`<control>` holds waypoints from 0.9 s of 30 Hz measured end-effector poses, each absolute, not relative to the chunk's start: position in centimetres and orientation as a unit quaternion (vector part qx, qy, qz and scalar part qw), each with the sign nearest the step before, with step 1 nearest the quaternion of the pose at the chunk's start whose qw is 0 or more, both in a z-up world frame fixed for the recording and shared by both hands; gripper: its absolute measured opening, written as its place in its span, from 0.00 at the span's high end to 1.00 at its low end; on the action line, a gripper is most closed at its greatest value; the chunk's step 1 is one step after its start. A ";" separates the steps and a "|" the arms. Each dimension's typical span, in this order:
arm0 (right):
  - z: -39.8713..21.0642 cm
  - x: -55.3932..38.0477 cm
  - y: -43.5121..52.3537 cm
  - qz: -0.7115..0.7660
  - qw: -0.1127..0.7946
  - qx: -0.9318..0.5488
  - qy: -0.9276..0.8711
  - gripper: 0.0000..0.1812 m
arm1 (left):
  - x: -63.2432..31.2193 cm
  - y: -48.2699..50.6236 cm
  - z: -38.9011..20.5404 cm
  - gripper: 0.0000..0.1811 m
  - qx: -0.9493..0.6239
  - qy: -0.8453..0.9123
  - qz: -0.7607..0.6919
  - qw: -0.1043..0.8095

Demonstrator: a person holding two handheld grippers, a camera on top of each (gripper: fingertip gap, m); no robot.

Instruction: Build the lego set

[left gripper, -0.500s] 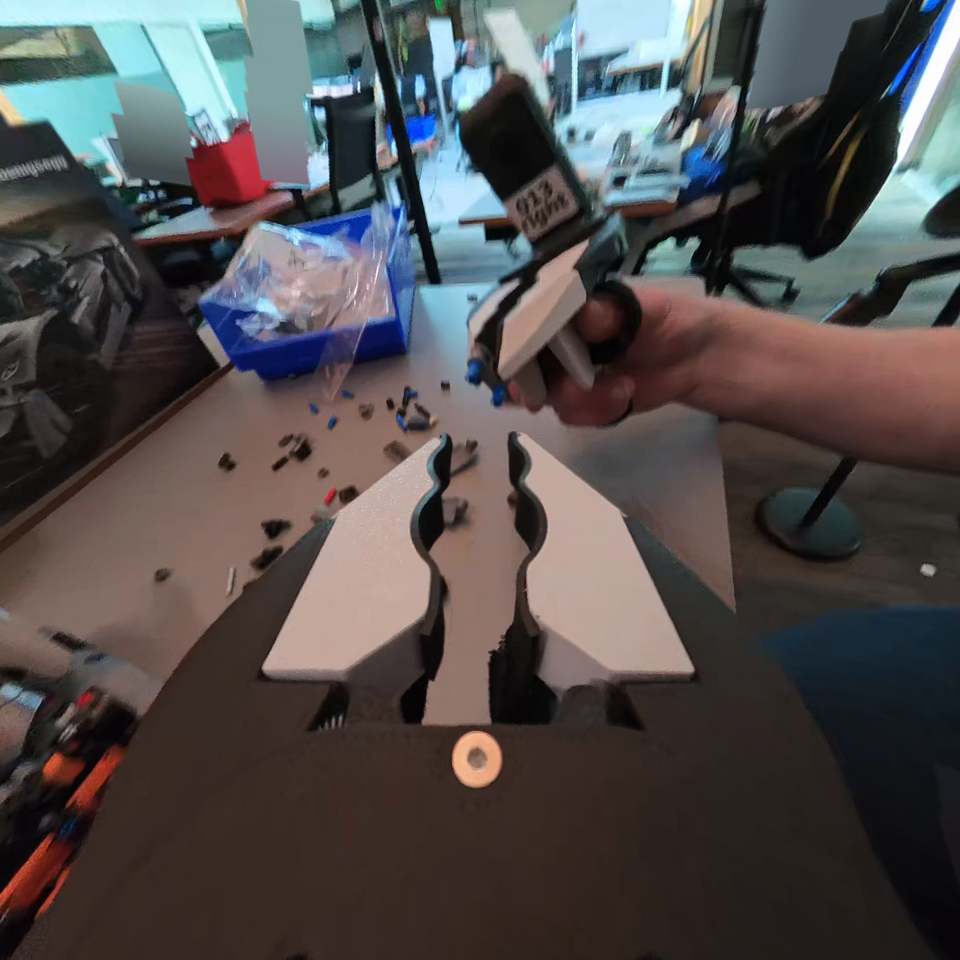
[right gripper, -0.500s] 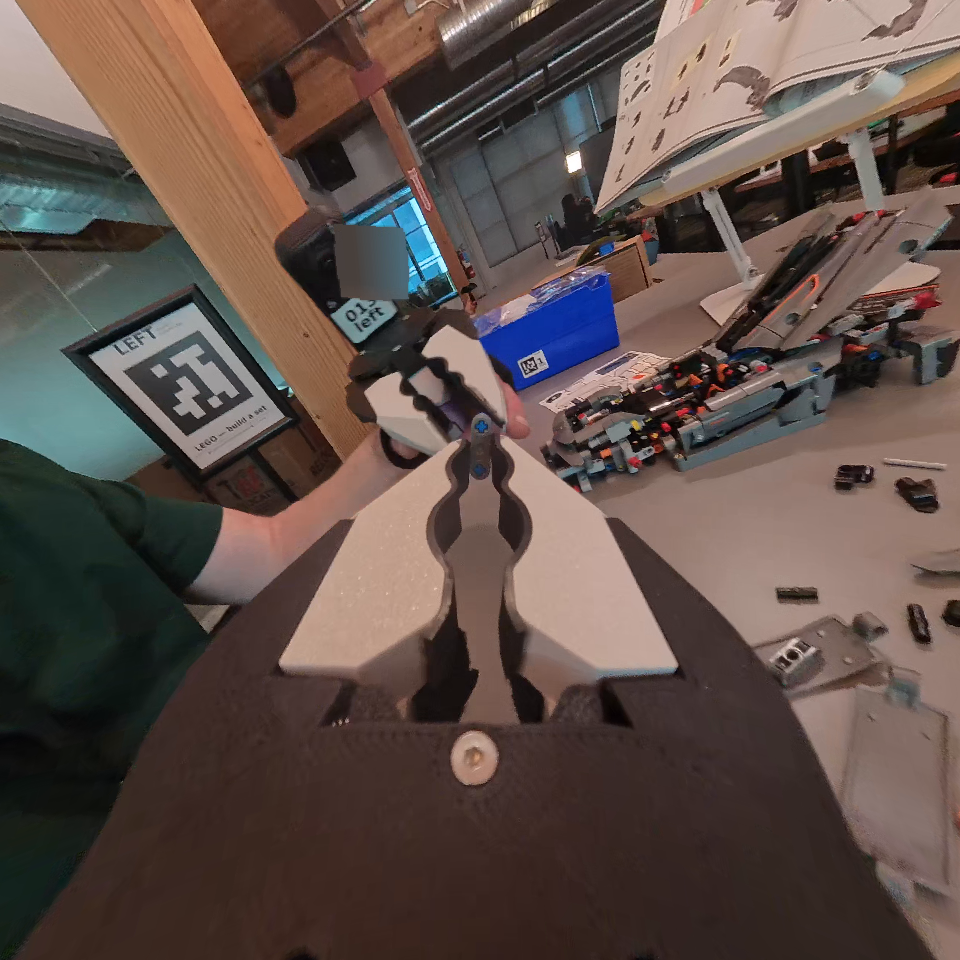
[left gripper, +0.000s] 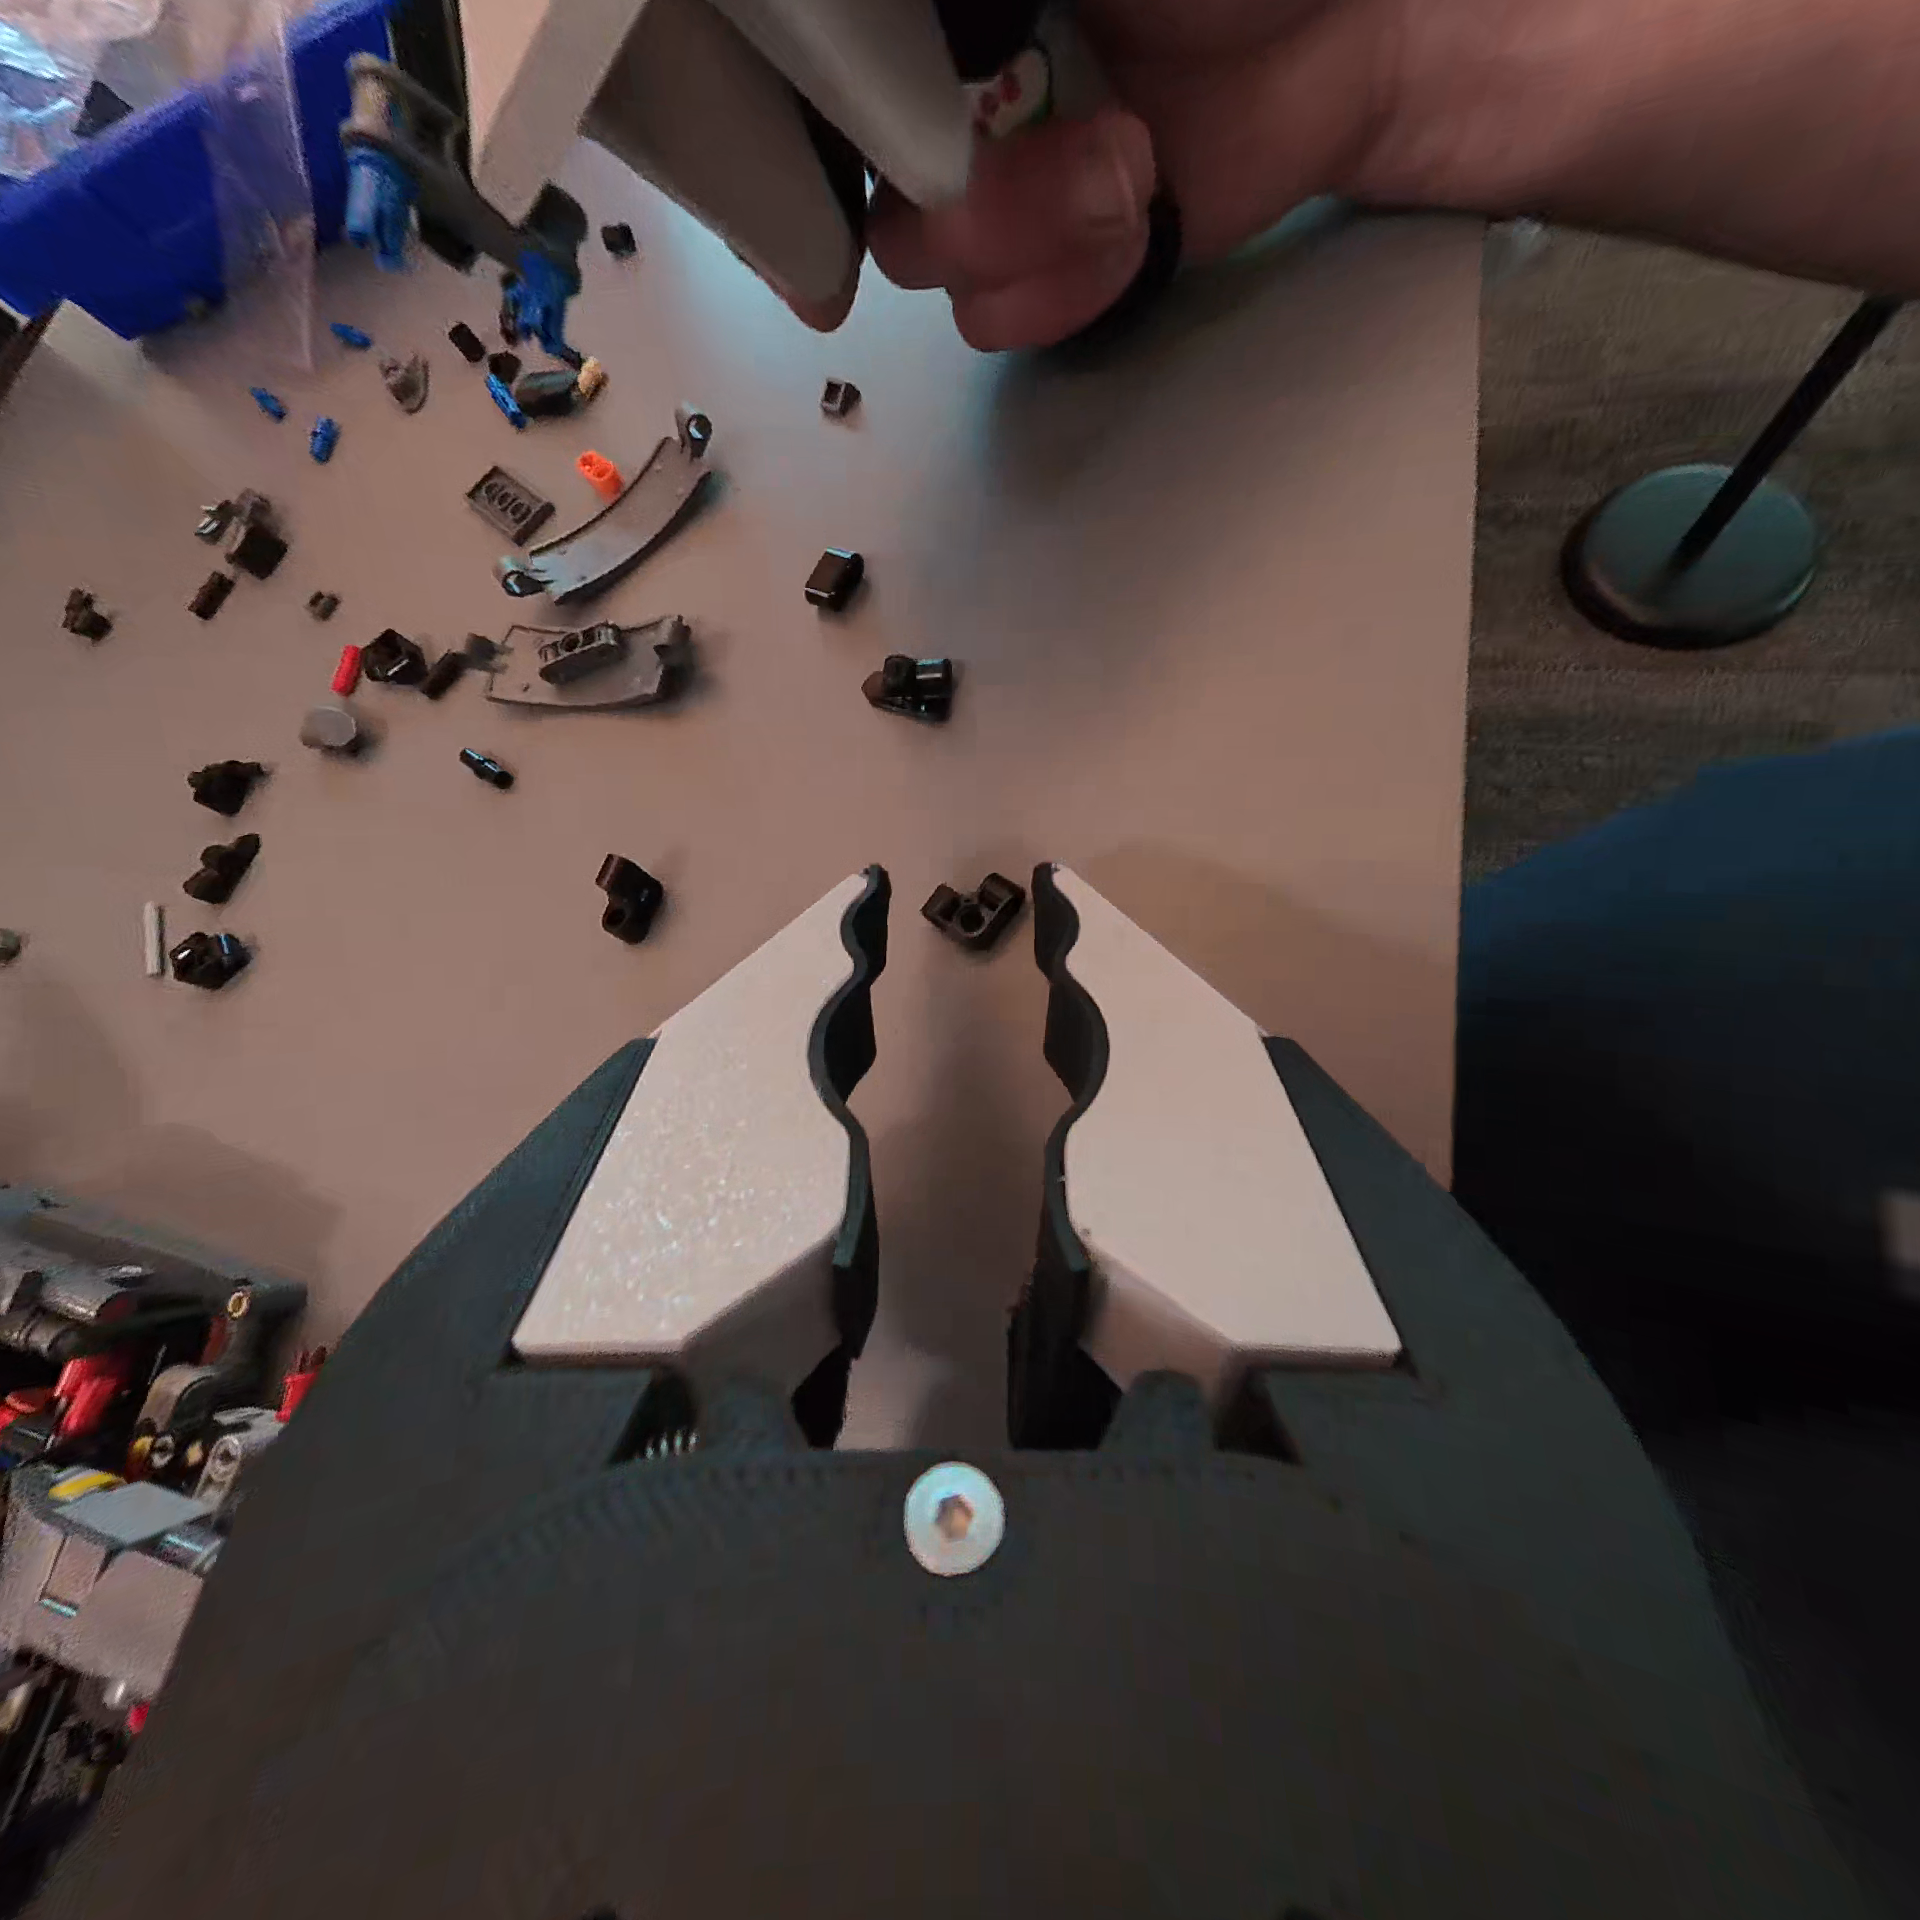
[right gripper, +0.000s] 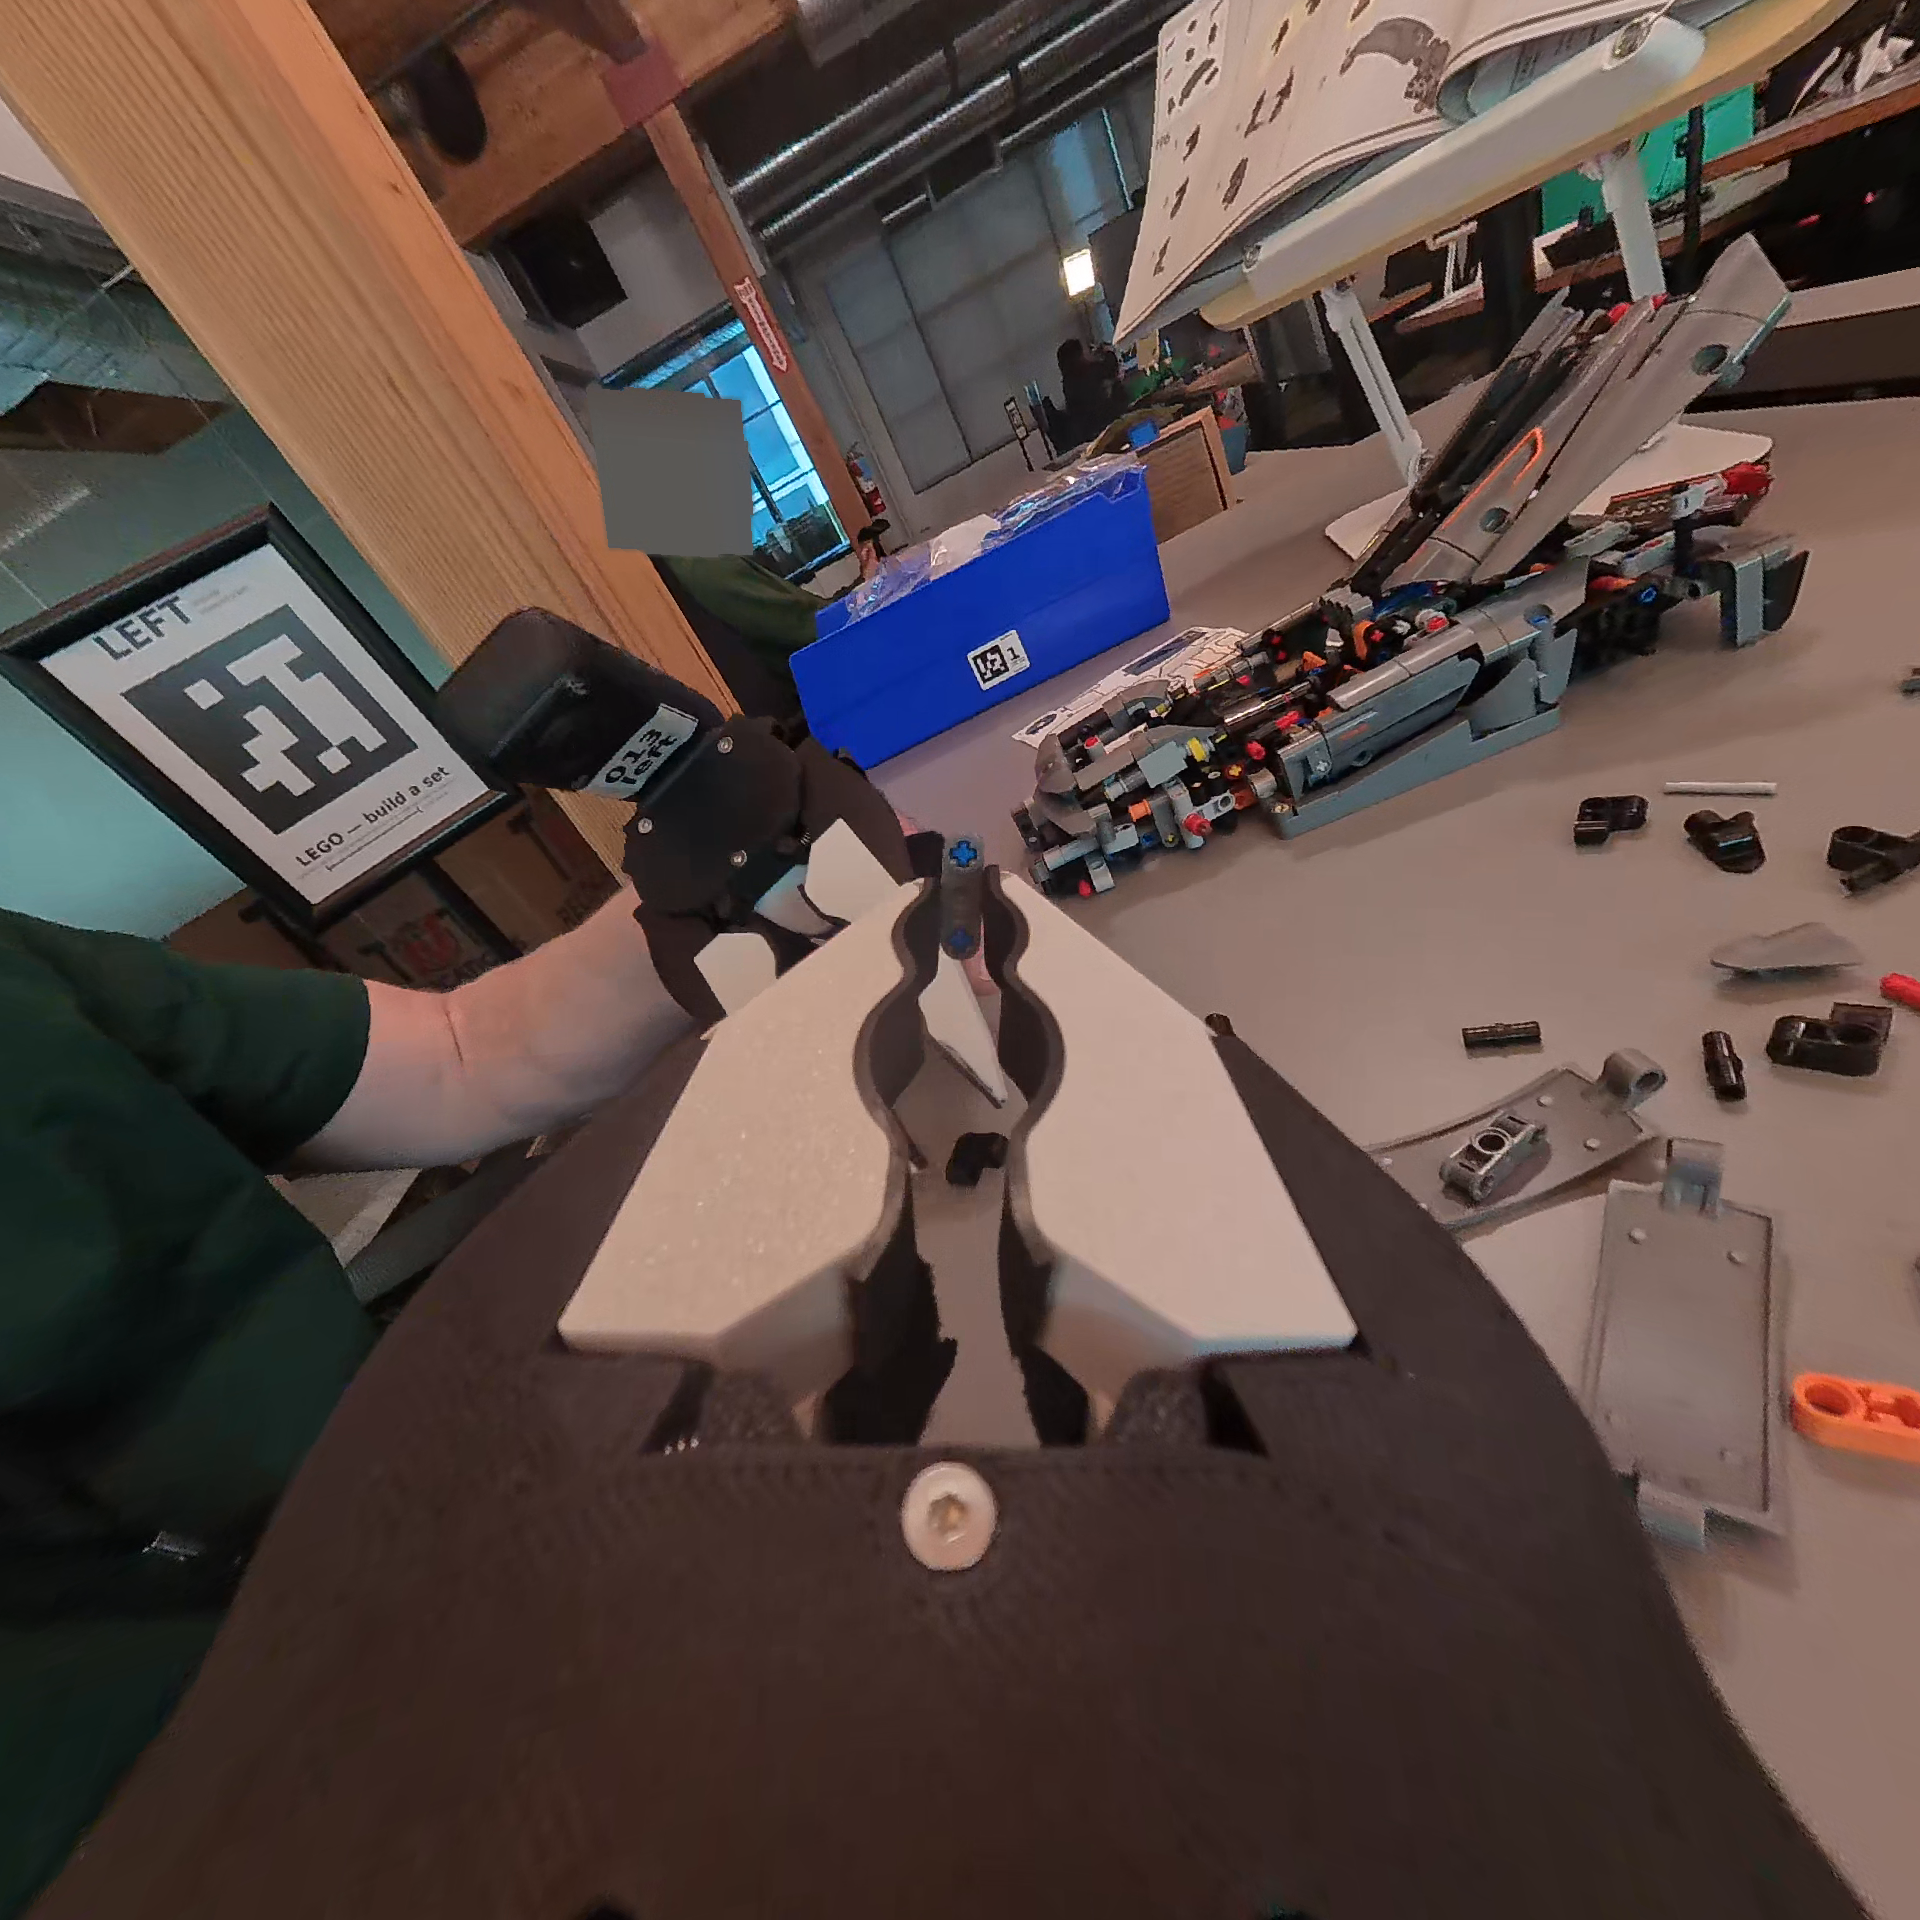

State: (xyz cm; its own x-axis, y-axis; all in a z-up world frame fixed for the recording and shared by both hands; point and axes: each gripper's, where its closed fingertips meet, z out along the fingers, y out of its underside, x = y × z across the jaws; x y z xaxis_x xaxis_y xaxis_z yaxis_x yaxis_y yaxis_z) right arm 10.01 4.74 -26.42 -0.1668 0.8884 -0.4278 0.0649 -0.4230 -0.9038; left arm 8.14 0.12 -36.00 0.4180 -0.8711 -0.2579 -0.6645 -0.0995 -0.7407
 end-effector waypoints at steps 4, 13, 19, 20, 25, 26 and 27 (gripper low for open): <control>-26.4 10.0 4.7 0.631 0.327 -0.557 -0.431 0.97 | 8.3 0.2 -36.8 0.87 -0.728 0.541 -0.130 0.400; -26.7 9.9 4.6 0.625 0.327 -0.559 -0.436 0.97 | 8.3 0.1 -37.0 0.93 -0.728 0.544 -0.119 0.400; -26.8 9.8 4.6 0.621 0.328 -0.560 -0.439 0.97 | 8.1 0.0 -36.9 0.94 -0.732 0.534 -0.087 0.415; -26.8 9.8 4.6 0.621 0.328 -0.561 -0.439 0.97 | 8.1 -0.1 -36.8 0.95 -0.729 0.533 -0.081 0.421; -26.9 9.8 4.5 0.619 0.328 -0.562 -0.440 0.97 | 7.6 0.1 -36.1 1.00 -0.726 0.518 -0.061 0.449; -27.0 9.8 4.5 0.619 0.328 -0.563 -0.440 0.97 | 7.6 0.1 -36.2 1.00 -0.726 0.519 -0.058 0.448; -27.0 9.8 4.5 0.618 0.328 -0.563 -0.440 0.97 | 7.6 0.2 -36.2 1.00 -0.726 0.519 -0.056 0.448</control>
